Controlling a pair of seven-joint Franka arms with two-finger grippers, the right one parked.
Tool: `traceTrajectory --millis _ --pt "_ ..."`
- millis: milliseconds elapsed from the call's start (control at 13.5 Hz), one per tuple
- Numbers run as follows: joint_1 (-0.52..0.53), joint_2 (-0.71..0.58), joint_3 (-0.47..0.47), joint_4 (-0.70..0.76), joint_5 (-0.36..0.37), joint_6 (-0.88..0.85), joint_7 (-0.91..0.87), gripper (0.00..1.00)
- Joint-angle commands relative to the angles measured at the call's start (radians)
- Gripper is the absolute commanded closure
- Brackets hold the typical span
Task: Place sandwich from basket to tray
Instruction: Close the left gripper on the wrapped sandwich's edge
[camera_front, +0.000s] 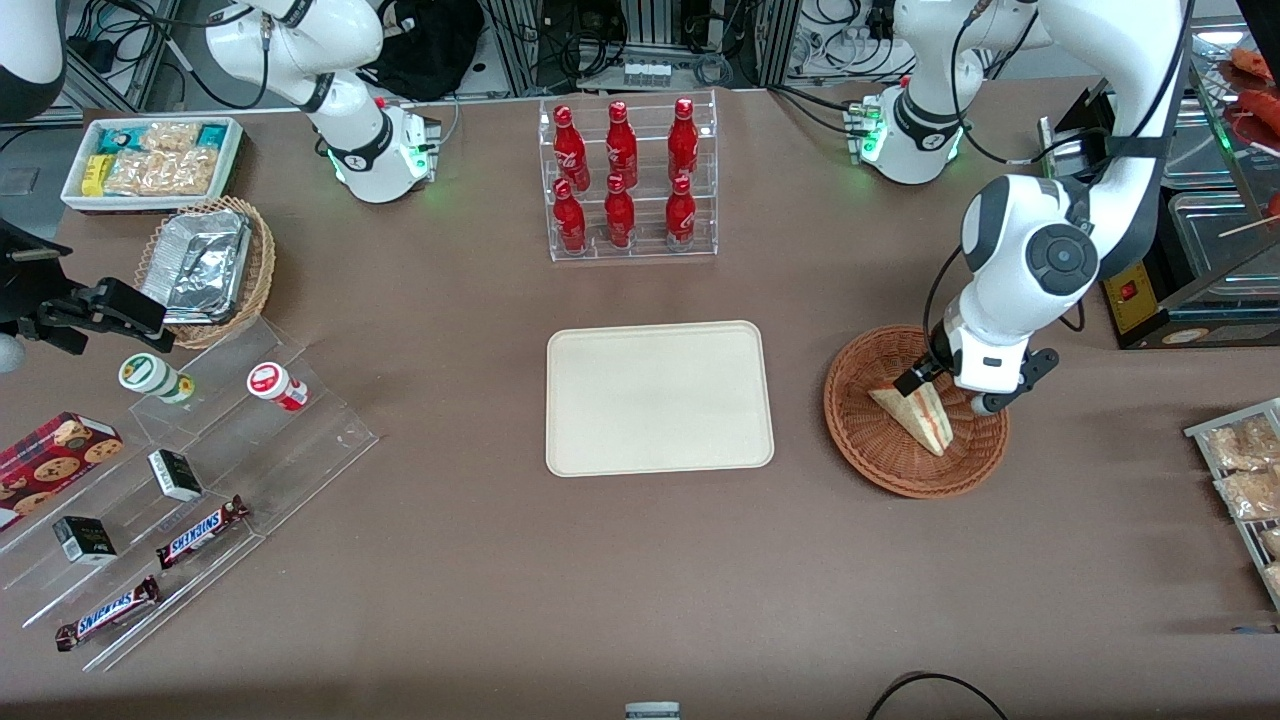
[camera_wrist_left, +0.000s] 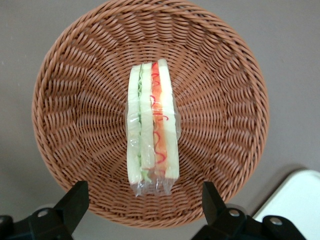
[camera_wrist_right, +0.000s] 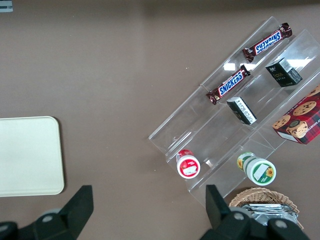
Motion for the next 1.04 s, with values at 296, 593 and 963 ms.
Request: traceTrajectory --millis 296,593,963 --pt "-0.009 0.09 0.009 -0.002 0.014 0.123 -0.134 0.0" --pt "-0.008 0.114 0.011 -0.002 0.014 0.144 -0.137 0.07" --pt "-0.009 0.116 0.011 -0.002 0.016 0.14 -0.128 0.91"
